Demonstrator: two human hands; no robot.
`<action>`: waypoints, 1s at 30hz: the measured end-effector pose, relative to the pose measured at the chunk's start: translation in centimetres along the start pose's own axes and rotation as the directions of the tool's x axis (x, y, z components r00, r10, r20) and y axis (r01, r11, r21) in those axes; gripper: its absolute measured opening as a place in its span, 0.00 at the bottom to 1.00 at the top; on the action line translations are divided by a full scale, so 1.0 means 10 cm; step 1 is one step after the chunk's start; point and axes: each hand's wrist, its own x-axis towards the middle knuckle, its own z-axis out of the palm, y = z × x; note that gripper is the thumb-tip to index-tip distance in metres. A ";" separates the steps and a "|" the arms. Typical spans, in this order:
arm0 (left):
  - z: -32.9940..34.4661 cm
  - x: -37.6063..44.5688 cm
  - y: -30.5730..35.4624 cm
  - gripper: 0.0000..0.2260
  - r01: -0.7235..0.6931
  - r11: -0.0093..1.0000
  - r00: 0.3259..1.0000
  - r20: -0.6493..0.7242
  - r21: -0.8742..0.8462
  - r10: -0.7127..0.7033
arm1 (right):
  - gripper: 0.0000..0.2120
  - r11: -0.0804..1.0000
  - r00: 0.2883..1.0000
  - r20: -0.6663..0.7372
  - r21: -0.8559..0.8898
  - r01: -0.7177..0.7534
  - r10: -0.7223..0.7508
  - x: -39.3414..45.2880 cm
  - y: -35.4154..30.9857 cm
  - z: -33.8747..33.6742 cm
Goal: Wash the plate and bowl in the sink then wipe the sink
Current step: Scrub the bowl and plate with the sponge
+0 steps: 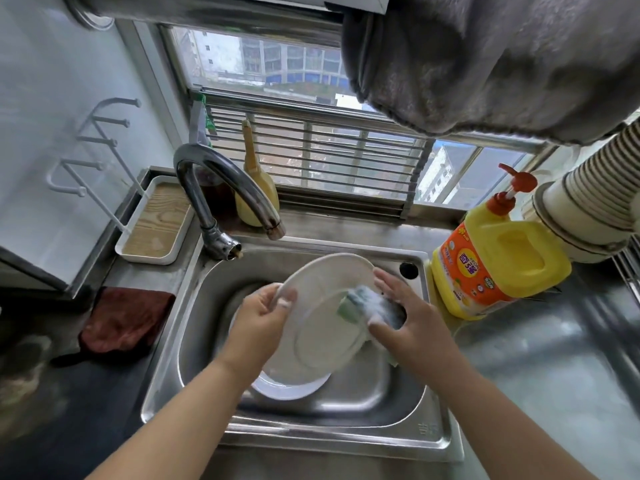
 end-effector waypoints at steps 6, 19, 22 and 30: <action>0.19 0.07 0.19 0.12 0.054 0.971 0.995 -0.074 -0.231 -0.073 | 0.26 0.959 0.969 -0.170 -0.252 0.132 -0.178 0.05 -0.32 0.44; 0.30 0.00 0.13 0.11 -0.050 0.998 0.994 -0.096 -0.031 0.047 | 0.23 0.907 0.943 -0.167 -0.364 0.211 -0.287 0.29 -0.41 0.66; 0.28 -0.02 0.11 0.12 -0.061 0.998 0.990 -0.122 0.029 0.065 | 0.24 0.901 0.975 -0.108 -0.413 0.134 -0.195 0.55 -0.18 0.53; 0.31 0.00 0.13 0.07 -0.044 0.997 0.995 -0.097 -0.064 0.038 | 0.25 0.885 0.924 -0.162 -0.384 0.265 -0.347 0.32 -0.40 0.70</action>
